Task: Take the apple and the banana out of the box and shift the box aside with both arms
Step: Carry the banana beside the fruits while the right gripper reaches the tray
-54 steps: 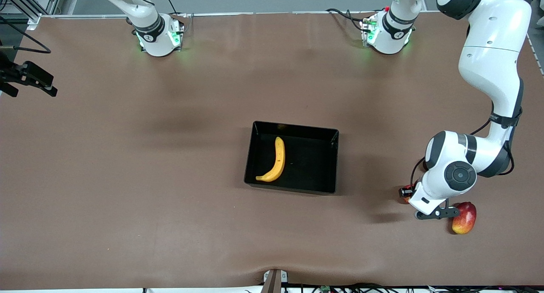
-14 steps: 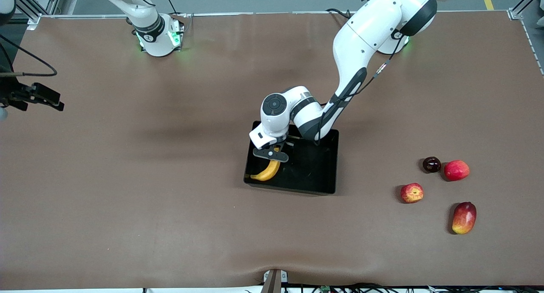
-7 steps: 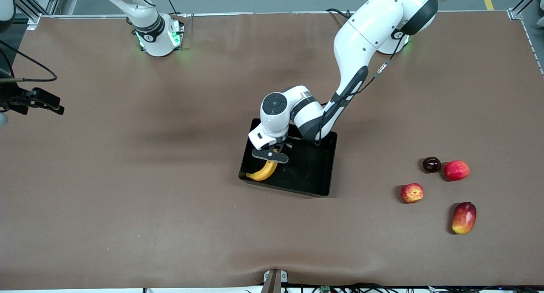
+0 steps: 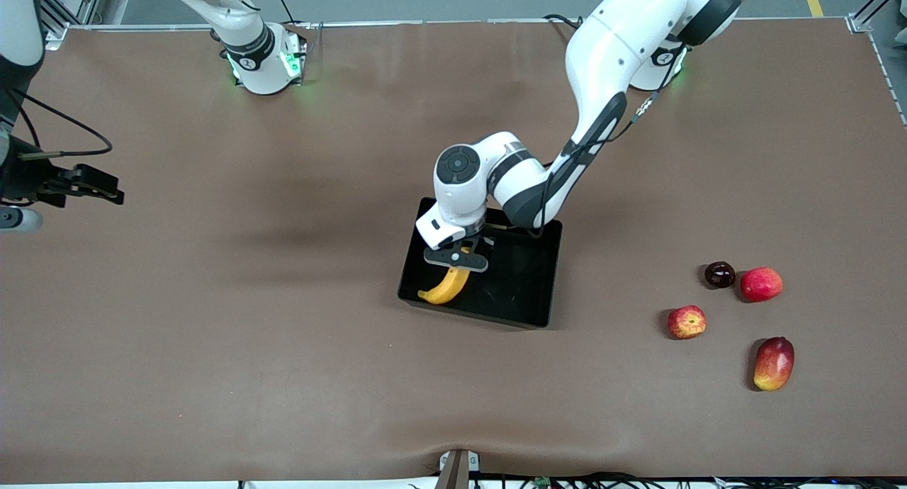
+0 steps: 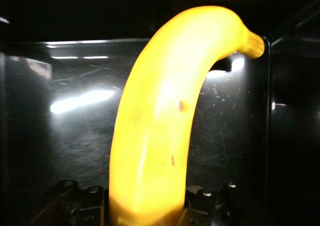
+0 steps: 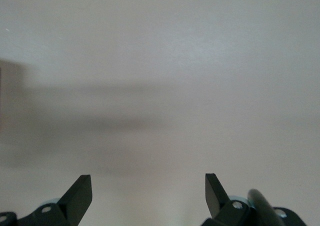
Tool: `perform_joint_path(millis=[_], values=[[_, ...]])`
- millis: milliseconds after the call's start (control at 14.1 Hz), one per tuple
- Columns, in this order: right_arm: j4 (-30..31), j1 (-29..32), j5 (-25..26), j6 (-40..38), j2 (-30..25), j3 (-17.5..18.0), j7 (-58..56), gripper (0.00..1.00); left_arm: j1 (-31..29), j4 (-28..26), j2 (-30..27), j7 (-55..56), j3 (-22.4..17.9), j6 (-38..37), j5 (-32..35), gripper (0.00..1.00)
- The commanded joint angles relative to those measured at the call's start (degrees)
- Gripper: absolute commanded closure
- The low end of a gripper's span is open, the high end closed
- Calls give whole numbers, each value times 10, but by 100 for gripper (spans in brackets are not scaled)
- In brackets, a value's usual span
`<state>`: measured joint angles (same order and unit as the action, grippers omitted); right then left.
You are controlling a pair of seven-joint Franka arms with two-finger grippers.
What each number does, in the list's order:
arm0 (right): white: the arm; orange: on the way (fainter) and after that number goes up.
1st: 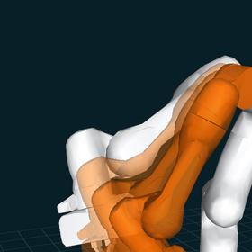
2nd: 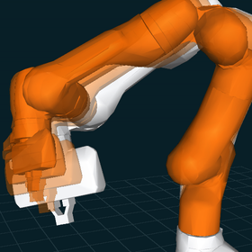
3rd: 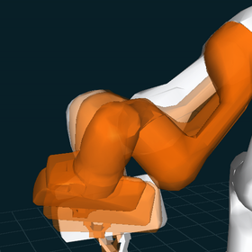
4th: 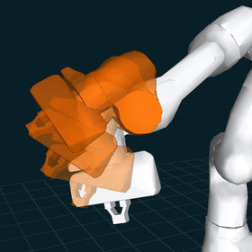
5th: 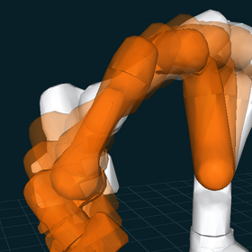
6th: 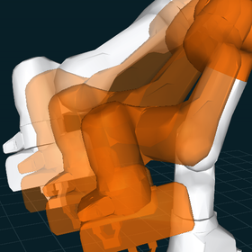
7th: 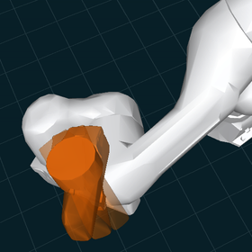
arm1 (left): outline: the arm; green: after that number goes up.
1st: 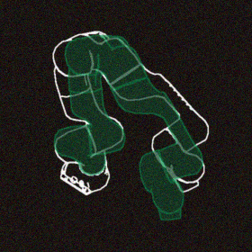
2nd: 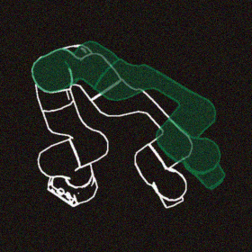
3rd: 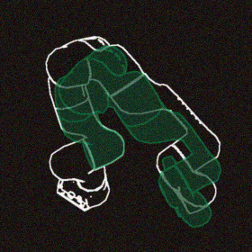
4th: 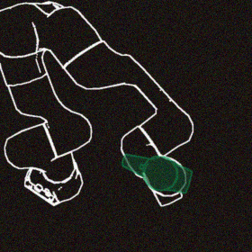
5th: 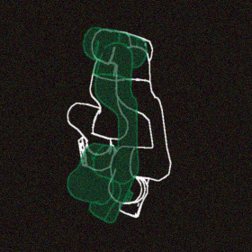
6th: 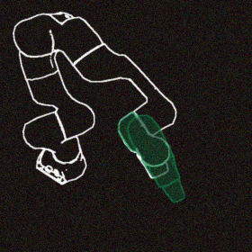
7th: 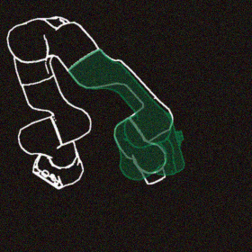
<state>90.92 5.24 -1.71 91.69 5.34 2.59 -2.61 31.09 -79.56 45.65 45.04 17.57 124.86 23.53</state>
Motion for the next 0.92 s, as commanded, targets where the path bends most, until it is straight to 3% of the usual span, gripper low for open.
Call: perform_joint_path(millis=[0,142,496,850], values=[[-24,-22,-52,-5,19,1,72,0,-14,-15,-73,-1,-3,-50,6,100],[-27,-54,-79,-2,33,1,116,0,-47,-16,-105,-23,3,-72,6,100],[-50,-159,-82,44,106,0,253,0,-152,-15,-130,-94,5,-73,-6,100],[-51,-246,-83,148,184,0,313,0,-303,-24,-129,-293,5,-73,-6,100]])
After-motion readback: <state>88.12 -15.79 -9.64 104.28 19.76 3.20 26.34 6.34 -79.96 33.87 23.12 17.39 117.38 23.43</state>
